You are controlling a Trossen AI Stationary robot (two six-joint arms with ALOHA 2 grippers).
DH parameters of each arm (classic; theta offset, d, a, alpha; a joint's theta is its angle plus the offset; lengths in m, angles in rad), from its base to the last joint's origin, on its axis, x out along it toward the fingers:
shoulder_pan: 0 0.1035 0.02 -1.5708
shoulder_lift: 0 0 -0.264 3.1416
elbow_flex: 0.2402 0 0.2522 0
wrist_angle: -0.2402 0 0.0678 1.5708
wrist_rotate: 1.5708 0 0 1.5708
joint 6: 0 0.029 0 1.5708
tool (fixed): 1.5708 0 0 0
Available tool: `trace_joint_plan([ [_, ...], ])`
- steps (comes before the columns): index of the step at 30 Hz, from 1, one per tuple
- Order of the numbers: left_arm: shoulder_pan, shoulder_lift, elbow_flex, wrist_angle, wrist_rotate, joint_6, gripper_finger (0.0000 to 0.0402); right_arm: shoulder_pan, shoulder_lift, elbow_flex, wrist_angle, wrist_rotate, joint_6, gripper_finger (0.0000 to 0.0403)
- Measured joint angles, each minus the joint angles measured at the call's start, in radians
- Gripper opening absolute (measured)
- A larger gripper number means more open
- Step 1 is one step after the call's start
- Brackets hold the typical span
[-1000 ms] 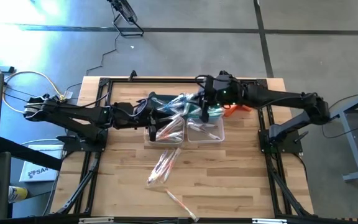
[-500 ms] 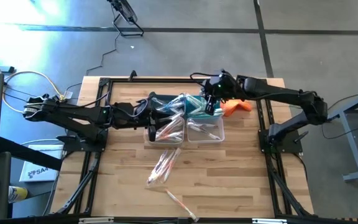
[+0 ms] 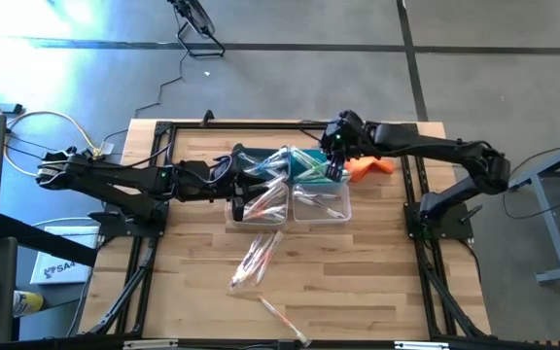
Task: Pick & Place Toothbrushes
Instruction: Put the green toothbrush into the blue bin, then put the purple toothbrush into the transparent bin
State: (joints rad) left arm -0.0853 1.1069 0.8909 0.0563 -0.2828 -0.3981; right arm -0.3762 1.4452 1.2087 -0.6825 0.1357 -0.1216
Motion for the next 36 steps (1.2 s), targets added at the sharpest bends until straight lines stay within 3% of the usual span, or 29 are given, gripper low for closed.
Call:
trace_joint_plan([
  [9,0.000,0.000,0.000,-0.003,0.000,0.000,0.0131,-0.007,0.003,-0.167,0.193,0.003,-0.044,0.0020],
  [18,0.000,0.000,0.000,-0.004,0.001,-0.001,0.0131,-0.006,0.000,-0.233,0.231,0.038,-0.062,0.0024],
  [29,0.000,0.001,0.000,-0.007,0.003,-0.006,0.0131,0.025,-0.009,-0.236,0.230,-0.022,-0.072,0.0146],
  [36,0.000,0.001,0.000,-0.006,0.004,-0.006,0.0131,0.066,-0.025,-0.158,0.222,0.045,-0.084,0.0166],
])
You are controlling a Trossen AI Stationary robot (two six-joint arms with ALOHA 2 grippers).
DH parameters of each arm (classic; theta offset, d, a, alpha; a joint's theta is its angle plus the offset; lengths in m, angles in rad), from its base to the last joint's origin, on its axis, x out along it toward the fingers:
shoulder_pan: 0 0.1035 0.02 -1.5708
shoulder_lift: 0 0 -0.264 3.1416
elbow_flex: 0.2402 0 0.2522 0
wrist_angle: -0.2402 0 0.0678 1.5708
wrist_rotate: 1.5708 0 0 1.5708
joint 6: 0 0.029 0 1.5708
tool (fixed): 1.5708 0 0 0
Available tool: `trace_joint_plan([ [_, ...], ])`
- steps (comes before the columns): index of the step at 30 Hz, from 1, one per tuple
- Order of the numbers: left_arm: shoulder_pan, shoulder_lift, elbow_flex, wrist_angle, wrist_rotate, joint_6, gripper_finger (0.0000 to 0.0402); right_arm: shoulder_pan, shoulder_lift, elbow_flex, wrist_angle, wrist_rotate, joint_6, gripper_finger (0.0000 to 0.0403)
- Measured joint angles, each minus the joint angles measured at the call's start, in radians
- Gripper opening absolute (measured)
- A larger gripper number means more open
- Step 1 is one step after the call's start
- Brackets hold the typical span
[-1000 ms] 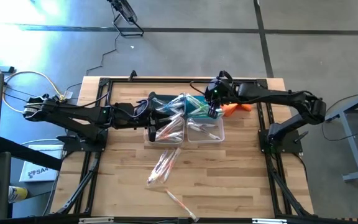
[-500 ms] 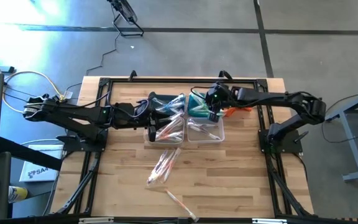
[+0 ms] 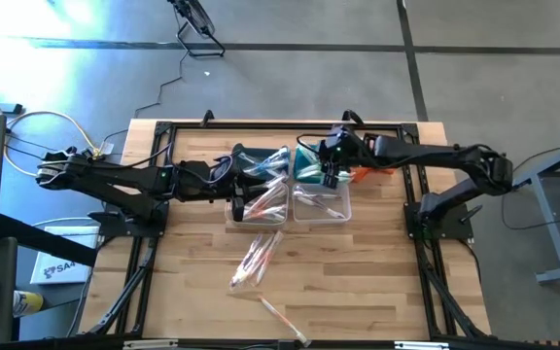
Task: Pick & Place Toothbrushes
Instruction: Put the purple toothbrush into the transparent bin
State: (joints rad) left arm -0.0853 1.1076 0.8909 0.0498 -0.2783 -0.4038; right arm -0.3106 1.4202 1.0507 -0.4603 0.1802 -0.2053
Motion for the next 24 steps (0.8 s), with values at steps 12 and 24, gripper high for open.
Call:
trace_joint_plan([
  [12,0.000,0.000,0.000,-0.002,-0.001,-0.024,0.0131,0.074,-0.152,0.134,-0.011,-0.003,0.025,0.0119],
  [24,0.000,0.000,0.000,0.004,-0.001,-0.025,0.0131,0.088,-0.391,0.137,0.000,-0.263,0.224,0.0076],
])
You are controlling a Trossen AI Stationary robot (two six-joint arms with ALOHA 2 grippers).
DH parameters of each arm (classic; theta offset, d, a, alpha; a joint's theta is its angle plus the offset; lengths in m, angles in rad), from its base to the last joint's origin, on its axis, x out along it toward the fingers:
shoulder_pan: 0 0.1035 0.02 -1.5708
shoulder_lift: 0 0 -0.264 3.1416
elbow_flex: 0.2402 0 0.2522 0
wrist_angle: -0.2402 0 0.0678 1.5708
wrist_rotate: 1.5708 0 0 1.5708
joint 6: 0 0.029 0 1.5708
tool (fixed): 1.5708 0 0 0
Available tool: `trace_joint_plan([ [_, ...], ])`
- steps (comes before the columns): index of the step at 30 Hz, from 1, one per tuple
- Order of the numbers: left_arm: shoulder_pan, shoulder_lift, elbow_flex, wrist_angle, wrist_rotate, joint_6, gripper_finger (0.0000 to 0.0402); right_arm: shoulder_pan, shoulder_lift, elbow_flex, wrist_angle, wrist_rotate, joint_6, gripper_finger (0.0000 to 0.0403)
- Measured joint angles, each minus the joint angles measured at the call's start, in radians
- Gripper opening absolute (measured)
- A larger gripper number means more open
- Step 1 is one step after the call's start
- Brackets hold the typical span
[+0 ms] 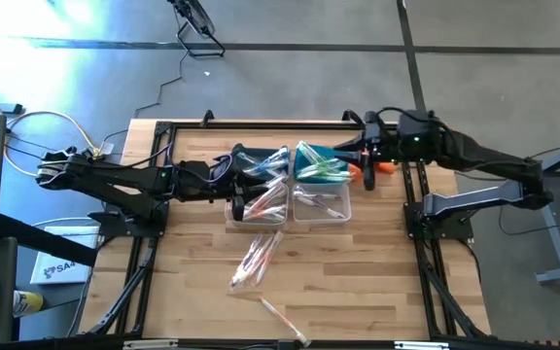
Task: Pick & Place Toothbrushes
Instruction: Put the purple toothbrush into the transparent bin
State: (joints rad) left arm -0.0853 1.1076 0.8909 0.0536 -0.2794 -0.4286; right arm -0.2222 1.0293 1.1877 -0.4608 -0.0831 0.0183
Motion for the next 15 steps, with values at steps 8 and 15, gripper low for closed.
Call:
trace_joint_plan([
  [8,0.000,0.000,0.000,-0.001,0.030,-0.164,0.0131,0.000,-0.036,0.000,0.002,-0.007,0.023,0.0064],
  [15,-0.048,0.026,0.001,0.041,0.141,-0.325,0.0131,0.000,-0.036,0.000,0.002,-0.077,0.009,0.0064],
])
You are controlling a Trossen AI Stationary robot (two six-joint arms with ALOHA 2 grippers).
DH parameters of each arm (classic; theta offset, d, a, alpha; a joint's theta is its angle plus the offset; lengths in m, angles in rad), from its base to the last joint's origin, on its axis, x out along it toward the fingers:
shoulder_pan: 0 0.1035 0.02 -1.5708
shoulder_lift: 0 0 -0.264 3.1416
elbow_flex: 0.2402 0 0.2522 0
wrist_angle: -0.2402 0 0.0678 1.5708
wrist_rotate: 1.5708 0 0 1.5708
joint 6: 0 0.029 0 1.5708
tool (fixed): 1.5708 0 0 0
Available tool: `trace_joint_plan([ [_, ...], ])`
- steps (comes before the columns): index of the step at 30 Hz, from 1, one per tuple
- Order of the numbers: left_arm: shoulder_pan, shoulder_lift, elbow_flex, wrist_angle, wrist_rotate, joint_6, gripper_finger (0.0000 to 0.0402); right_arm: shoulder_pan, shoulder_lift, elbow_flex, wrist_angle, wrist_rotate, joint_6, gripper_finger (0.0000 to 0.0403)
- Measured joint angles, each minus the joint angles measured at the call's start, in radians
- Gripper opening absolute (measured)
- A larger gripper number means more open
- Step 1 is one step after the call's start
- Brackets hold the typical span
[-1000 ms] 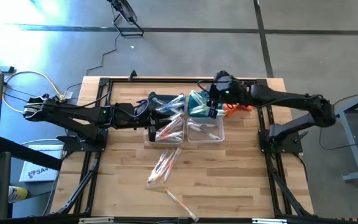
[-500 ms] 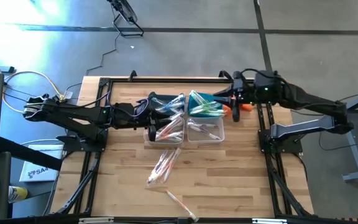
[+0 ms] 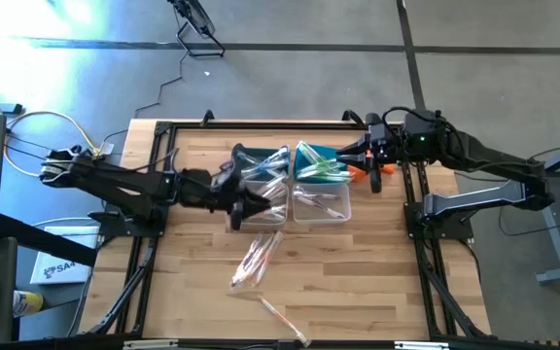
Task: Pick & Place Toothbrushes
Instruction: Put the purple toothbrush into the transparent bin
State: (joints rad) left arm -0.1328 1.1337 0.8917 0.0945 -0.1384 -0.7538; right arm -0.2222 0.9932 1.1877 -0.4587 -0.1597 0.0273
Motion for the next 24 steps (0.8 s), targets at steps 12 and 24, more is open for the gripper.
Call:
trace_joint_plan([
  [12,-0.228,0.133,0.000,0.244,-0.195,-0.028,0.0131,0.000,0.000,-0.001,-0.002,-0.008,-0.005,0.0064],
  [24,-0.353,0.305,0.207,0.018,-0.371,-0.115,0.0131,0.000,0.000,-0.001,-0.028,-0.008,-0.005,0.0064],
])
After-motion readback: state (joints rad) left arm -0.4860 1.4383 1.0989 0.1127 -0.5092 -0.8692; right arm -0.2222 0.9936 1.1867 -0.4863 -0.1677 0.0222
